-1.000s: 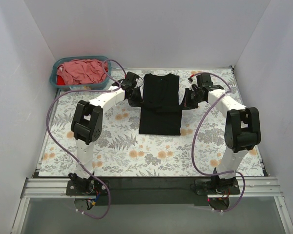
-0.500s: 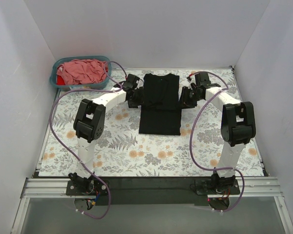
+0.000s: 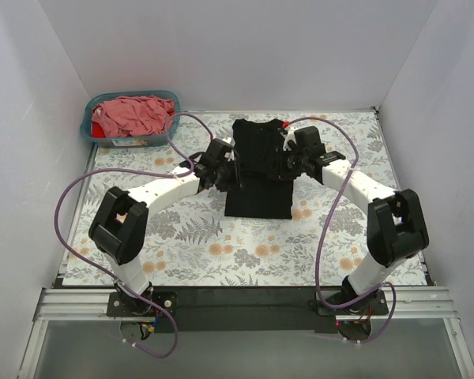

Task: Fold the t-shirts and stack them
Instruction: Fold the tshirt

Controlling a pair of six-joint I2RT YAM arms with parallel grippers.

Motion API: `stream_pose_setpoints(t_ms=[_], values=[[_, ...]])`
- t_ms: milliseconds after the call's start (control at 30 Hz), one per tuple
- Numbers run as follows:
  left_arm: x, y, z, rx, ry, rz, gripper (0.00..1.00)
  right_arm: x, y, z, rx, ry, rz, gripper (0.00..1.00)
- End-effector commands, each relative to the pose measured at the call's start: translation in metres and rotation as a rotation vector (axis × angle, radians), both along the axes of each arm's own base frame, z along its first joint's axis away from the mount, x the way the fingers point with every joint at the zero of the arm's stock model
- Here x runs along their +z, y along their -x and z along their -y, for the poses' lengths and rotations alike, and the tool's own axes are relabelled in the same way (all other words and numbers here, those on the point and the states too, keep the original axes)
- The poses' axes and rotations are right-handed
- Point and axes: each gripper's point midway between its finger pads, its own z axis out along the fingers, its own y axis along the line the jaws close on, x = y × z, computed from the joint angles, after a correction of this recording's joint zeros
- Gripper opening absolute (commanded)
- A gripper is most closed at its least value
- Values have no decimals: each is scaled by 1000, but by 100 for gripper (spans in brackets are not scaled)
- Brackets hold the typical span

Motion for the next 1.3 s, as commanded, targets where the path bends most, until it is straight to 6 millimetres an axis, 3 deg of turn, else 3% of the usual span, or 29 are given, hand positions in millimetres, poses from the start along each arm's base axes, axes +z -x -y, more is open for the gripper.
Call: stream_pose_setpoints(t_ms=[0, 133, 167, 300, 333, 433, 500, 600, 700, 733, 767, 833, 867, 900, 933, 967, 1000, 1033, 1067, 1100, 1133, 1233, 1267], values=[[-45, 26, 6, -23, -8, -130, 26, -20, -4, -19, 56, -37, -5, 29], [-70, 48, 8, -45, -19, -219, 24, -33, -16, -35, 95, -58, -28, 28], [-77, 55, 5, -42, -29, -242, 24, -44, -19, -36, 95, -49, -49, 28], [-92, 77, -5, -43, -41, -306, 23, -52, -44, -37, 64, -28, -37, 28], [-93, 83, -7, -39, -37, -329, 23, -44, -55, -41, 65, -39, -13, 28], [-100, 110, -15, -29, -22, -411, 22, -51, -78, -43, 54, -27, 0, 29], [-106, 129, -23, -25, -31, -448, 22, -48, -106, -40, 17, -12, 40, 29], [-89, 140, -25, -13, 8, -435, 23, -31, -139, -41, 3, -45, 80, 31], [-69, 141, -29, 16, 44, -393, 24, -3, -144, -46, 28, -98, 99, 33], [-64, 140, -29, 23, 53, -384, 25, 4, -139, -47, 35, -113, 101, 34], [-58, 138, -29, 32, 67, -366, 26, 27, -127, -49, 62, -151, 116, 36], [-41, 133, -27, 52, 110, -323, 28, 21, -95, -47, 90, -186, 56, 40], [-37, 131, -26, 55, 121, -308, 28, 45, -76, -47, 128, -231, 77, 40], [-29, 129, -25, 56, 140, -286, 29, 18, -45, -41, 134, -239, -19, 43], [-24, 127, -23, 53, 152, -271, 29, 45, -23, -45, 204, -310, 28, 43], [-24, 127, -24, 54, 153, -269, 29, 46, -6, -44, 231, -340, 12, 44], [-25, 127, -23, 53, 154, -270, 29, 41, 14, -43, 256, -371, -16, 44], [-27, 127, -24, 54, 151, -272, 29, 17, 44, -38, 255, -396, -109, 44], [-32, 128, -26, 57, 141, -281, 28, 30, 65, -38, 314, -456, -87, 45], [-35, 128, -27, 62, 135, -286, 26, 27, 79, -36, 329, -477, -108, 45], [-41, 126, -31, 84, 127, -293, 24, 10, 102, -28, 325, -475, -154, 46], [-58, 127, -38, 130, 127, -332, 21, -18, 124, -18, 314, -452, -213, 48], [-62, 128, -40, 138, 127, -346, 20, -37, 137, -13, 315, -441, -265, 49]])
